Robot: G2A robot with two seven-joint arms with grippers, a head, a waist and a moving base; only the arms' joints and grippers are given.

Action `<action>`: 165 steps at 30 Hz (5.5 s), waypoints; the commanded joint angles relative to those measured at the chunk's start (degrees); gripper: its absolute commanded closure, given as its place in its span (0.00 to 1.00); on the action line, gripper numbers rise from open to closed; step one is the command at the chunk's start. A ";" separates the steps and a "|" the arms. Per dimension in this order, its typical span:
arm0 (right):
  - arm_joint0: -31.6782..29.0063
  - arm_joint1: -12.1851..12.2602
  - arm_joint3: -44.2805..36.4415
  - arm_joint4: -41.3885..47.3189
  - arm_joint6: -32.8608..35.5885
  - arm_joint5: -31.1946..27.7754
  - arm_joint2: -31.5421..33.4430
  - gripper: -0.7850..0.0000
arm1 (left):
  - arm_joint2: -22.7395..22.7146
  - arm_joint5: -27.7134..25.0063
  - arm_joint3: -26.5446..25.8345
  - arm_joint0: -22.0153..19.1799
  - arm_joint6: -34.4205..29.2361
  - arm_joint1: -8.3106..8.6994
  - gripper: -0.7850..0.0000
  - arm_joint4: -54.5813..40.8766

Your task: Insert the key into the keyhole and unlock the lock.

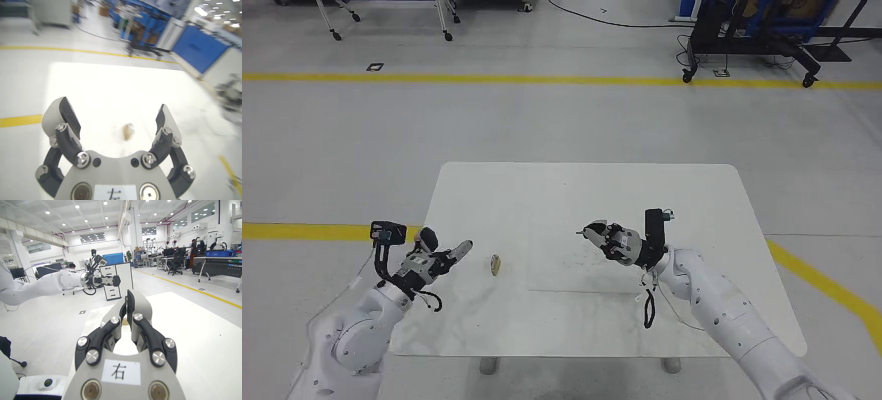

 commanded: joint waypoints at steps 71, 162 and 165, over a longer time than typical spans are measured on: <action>22.70 3.15 6.08 24.23 -8.96 0.00 -44.03 1.00 | 59.72 -28.62 34.41 -44.48 -14.10 9.41 1.00 -53.51; 22.51 5.46 6.70 26.63 -1.00 0.00 -44.03 1.00 | 51.05 -28.62 32.39 -40.14 -14.09 8.41 0.00 -44.28; 22.92 6.79 7.89 24.84 -1.33 0.00 -43.44 1.00 | 49.77 -28.62 32.59 -40.22 -14.09 8.64 0.00 -43.92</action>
